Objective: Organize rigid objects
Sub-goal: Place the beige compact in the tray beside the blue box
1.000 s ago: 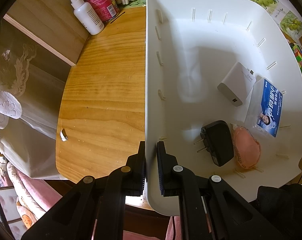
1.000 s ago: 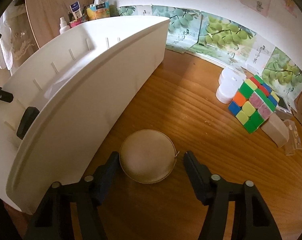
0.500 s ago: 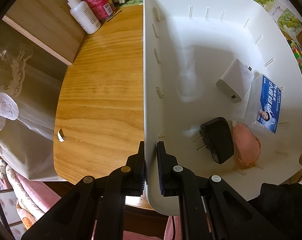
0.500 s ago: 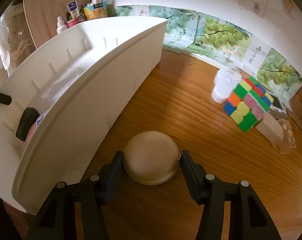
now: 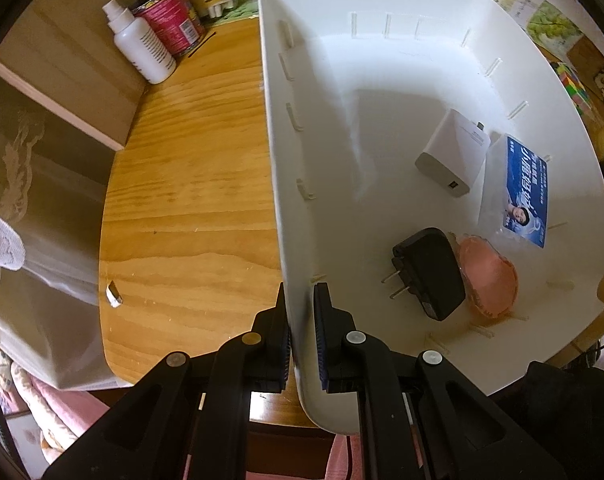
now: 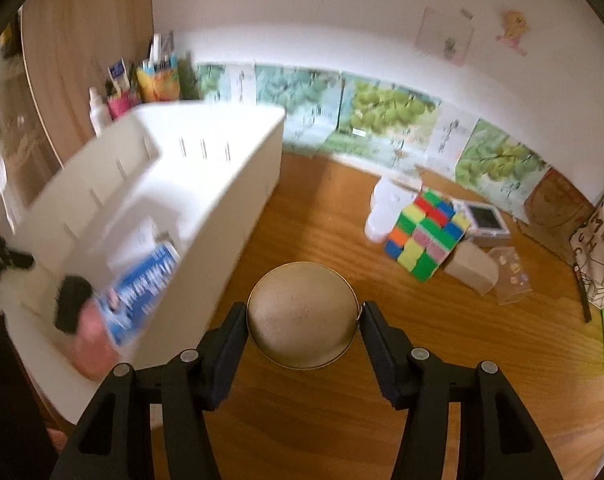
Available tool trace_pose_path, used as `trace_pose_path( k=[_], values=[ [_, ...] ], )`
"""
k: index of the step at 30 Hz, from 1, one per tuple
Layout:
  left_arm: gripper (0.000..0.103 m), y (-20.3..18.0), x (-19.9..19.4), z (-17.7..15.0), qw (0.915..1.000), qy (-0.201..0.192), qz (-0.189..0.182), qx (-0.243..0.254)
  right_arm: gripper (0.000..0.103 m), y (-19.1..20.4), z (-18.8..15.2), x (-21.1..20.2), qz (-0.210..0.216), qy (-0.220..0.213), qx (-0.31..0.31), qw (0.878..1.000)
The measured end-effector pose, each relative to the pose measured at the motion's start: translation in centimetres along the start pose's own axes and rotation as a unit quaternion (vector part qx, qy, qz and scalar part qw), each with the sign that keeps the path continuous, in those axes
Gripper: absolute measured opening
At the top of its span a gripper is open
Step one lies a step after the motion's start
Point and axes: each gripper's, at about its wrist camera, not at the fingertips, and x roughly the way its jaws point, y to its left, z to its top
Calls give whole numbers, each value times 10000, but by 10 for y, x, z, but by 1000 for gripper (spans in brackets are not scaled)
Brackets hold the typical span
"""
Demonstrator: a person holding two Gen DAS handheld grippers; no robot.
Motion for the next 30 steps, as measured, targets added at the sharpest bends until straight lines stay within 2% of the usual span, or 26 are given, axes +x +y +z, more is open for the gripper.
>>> trace_pose_path(
  k=[7, 13, 23, 25, 28, 30],
  values=[
    [10, 1, -1, 0, 9994, -58, -164, 292, 57, 27, 23, -25, 139, -305, 128, 9994],
    [10, 1, 0, 0, 9985, -71, -225, 492, 57, 56, 32, -37, 399, -352, 72, 9986],
    [10, 0, 1, -3, 9980, -71, -233, 581, 58, 84, 25, -30, 670, 91, 195, 9975],
    [10, 0, 2, -3, 9982, -61, -217, 555, 63, 84, 24, -30, 709, 133, 219, 9972],
    [10, 0, 4, -3, 9987, -5, -194, 465, 65, 81, 23, -31, 858, 218, 224, 9958],
    [10, 1, 6, -3, 9991, 24, -183, 383, 70, 77, 23, -31, 810, 231, 212, 9962]
  ],
)
